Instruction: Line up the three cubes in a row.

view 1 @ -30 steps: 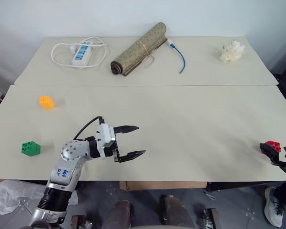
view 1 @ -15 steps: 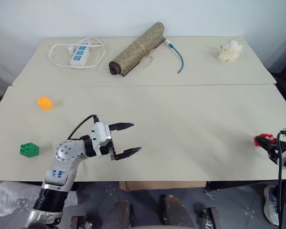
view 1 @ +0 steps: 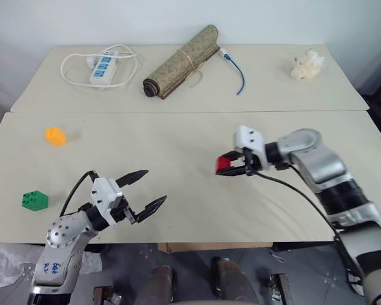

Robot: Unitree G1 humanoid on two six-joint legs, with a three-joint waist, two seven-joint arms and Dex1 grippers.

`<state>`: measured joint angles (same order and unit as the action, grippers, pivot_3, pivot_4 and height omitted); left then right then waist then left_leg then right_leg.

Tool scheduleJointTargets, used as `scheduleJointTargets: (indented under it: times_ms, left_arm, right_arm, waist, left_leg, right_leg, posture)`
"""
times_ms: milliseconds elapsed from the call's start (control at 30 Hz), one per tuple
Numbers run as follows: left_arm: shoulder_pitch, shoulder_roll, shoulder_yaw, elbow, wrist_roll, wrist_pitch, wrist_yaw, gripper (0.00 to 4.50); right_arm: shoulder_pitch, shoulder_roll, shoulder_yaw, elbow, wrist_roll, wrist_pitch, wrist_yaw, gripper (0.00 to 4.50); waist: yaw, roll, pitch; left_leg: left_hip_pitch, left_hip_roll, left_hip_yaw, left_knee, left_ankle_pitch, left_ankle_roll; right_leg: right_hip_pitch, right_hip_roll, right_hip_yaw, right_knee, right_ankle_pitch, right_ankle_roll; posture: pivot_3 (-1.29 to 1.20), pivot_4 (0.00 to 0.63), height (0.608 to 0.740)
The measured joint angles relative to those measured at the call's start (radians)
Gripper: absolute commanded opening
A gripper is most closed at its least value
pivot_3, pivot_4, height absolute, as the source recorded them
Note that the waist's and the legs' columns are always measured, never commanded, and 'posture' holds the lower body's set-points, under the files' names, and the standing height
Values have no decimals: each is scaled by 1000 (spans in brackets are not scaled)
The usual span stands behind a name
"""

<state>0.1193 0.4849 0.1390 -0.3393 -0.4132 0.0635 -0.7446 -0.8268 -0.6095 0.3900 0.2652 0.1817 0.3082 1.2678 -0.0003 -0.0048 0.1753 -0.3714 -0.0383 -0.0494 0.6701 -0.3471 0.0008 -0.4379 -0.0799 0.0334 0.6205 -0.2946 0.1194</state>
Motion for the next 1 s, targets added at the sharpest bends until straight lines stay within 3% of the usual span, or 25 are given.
scheduleJointTargets:
  times_ms: [333,633,833,1000]
  left_arm:
    - [79,0,19,-52,9,-1,44,4500]
    - [126,0,57,-82,27,-1,89,4500]
    - [176,-43,101,-85,29,-21,150,4500]
    - [277,-207,239,-83,20,-113,275,4500]
  right_arm:
    - [-16,105,38,39,-63,-65,60,1514]
    - [-18,144,41,58,-105,-50,65,4476]
    - [-15,154,-40,65,-61,-129,54,4476]
    - [61,175,-243,117,139,-339,177,4476]
  waist:
    - [-4,0,0]
    - [-6,0,0]
    - [-5,0,0]
    - [-4,0,0]
  left_leg:
    - [-4,0,1,8,-2,0]
    - [-4,0,2,10,-2,0]
    - [-4,0,2,10,-2,0]
    - [-4,0,2,10,-3,1]
  right_leg:
    - [-4,0,-1,1,0,0]
    - [-5,1,0,5,0,0]
    - [-5,1,0,5,0,0]
    - [-3,1,0,3,0,0]
  posture:
    - [0,150,740]
    - [0,150,740]
    - [0,150,740]
    - [0,150,740]
